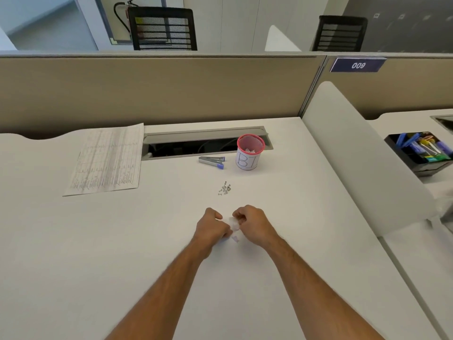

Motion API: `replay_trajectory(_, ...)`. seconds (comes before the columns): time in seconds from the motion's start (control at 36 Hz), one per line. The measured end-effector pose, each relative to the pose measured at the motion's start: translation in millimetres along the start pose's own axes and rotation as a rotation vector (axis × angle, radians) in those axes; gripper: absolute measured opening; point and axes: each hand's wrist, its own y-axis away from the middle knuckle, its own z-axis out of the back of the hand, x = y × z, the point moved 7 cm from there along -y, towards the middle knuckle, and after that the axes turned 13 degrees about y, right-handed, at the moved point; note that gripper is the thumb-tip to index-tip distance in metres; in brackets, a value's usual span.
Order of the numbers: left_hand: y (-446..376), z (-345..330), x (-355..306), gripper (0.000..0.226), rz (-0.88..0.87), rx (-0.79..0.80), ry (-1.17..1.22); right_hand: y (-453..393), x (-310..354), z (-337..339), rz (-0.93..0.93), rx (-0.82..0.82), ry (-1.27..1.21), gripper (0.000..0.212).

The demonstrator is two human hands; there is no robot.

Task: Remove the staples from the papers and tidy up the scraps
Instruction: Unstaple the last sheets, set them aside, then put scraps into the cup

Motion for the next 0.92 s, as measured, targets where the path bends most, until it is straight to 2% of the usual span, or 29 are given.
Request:
replay_trajectory(0.08,-5,-2,-2,0.037,-0.006,-0.018,0.029,9,-8,3,-0.030,-0.040,-0.010,0.044)
replay_trajectory(0.19,-5,5,-4,0.028,-0.040,-0.073,-0.025,18,-10,-19,-0.018,0.026,0.111,0.077)
replay_trajectory(0.28,-4,11,-6,0.022,-0.074,-0.128,-0.055,15,-5,-31,0.011,0.019,0.098,0.083)
replay_trajectory(0.39,-6,18,-7,0.023,-0.076,-0.150,-0.054,3,1,-28,0.039,-0.039,0.028,0.059)
replay_trajectory(0.58,-7,24,-12,0.026,-0.097,-0.171,-0.053,-13,7,-21,0.048,-0.112,0.092,0.019)
replay_trajectory(0.92,-4,28,-19,0.028,-0.137,-0.141,-0.075,-25,21,-8,0.059,-0.063,0.246,0.015)
